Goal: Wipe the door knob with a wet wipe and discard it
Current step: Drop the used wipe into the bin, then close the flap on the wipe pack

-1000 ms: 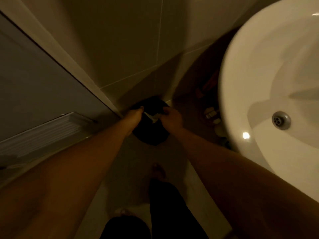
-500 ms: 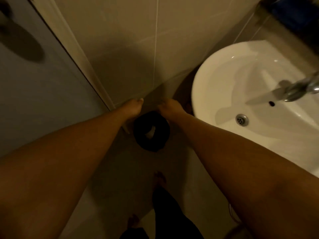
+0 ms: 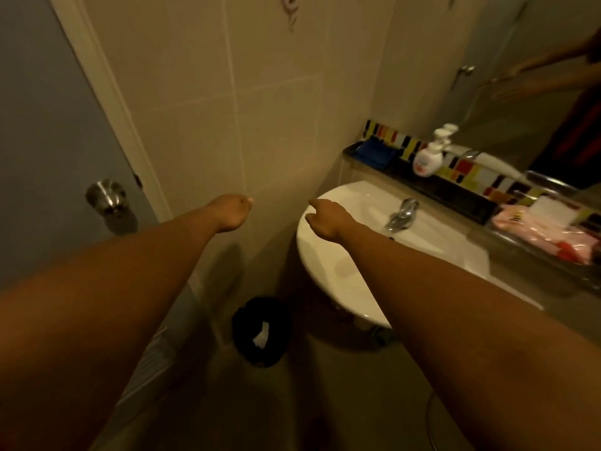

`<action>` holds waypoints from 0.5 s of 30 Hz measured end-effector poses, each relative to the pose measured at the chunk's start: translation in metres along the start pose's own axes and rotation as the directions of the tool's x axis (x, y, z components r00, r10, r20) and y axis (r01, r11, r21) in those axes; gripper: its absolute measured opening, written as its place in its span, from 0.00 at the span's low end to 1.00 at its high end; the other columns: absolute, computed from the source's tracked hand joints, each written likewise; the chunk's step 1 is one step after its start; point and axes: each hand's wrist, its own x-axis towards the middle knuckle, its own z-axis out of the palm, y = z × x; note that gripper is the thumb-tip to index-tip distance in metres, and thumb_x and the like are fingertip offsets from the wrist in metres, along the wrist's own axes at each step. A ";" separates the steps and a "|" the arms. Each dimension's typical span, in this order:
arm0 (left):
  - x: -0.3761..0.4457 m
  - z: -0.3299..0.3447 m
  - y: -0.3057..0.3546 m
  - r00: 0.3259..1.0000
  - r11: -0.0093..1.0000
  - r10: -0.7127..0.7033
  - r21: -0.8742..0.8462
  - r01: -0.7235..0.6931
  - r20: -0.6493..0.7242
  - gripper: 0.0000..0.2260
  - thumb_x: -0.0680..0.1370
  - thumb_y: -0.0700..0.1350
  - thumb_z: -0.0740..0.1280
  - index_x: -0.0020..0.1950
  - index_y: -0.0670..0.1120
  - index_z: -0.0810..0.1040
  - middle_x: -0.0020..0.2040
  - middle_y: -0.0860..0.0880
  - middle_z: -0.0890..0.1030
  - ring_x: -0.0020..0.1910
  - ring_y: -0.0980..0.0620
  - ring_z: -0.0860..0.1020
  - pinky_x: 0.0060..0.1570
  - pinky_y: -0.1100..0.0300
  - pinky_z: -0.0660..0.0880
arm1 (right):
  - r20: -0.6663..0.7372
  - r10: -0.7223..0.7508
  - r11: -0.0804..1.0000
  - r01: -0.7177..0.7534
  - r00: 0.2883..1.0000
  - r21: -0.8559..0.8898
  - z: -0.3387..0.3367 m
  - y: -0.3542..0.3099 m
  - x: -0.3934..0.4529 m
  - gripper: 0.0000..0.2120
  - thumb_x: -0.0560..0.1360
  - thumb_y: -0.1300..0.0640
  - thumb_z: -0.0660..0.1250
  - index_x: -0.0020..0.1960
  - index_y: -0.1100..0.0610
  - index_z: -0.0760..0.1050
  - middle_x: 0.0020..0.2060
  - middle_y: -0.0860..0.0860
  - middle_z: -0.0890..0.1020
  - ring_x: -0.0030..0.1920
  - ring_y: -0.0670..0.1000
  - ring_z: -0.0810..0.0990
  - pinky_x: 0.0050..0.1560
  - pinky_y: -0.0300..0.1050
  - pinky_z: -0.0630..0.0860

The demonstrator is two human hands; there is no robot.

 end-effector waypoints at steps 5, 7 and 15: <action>-0.003 -0.027 0.088 0.982 0.978 0.190 0.084 -0.190 0.000 0.23 0.85 0.50 0.48 0.74 0.38 0.67 0.75 0.38 0.67 0.73 0.41 0.66 0.71 0.52 0.62 | -0.132 0.119 0.993 -0.121 0.984 -0.003 -0.071 0.046 -0.040 0.25 0.80 0.57 0.58 0.76 0.57 0.60 0.75 0.57 0.65 0.73 0.59 0.64 0.71 0.52 0.63; 0.000 -0.029 0.123 0.966 0.962 0.257 0.092 -0.256 0.001 0.23 0.84 0.51 0.49 0.74 0.40 0.67 0.74 0.38 0.68 0.73 0.40 0.67 0.71 0.50 0.63 | -0.176 0.150 0.989 -0.150 0.973 0.013 -0.096 0.066 -0.052 0.26 0.79 0.59 0.59 0.76 0.56 0.61 0.74 0.57 0.66 0.73 0.59 0.65 0.71 0.52 0.63; 0.034 -0.010 0.258 0.899 0.891 0.437 0.121 -0.438 0.033 0.23 0.84 0.52 0.49 0.73 0.42 0.69 0.73 0.40 0.70 0.71 0.41 0.69 0.69 0.50 0.64 | -0.255 0.321 0.947 -0.312 0.912 0.076 -0.163 0.175 -0.097 0.22 0.78 0.61 0.63 0.71 0.57 0.67 0.66 0.60 0.74 0.64 0.59 0.74 0.61 0.50 0.71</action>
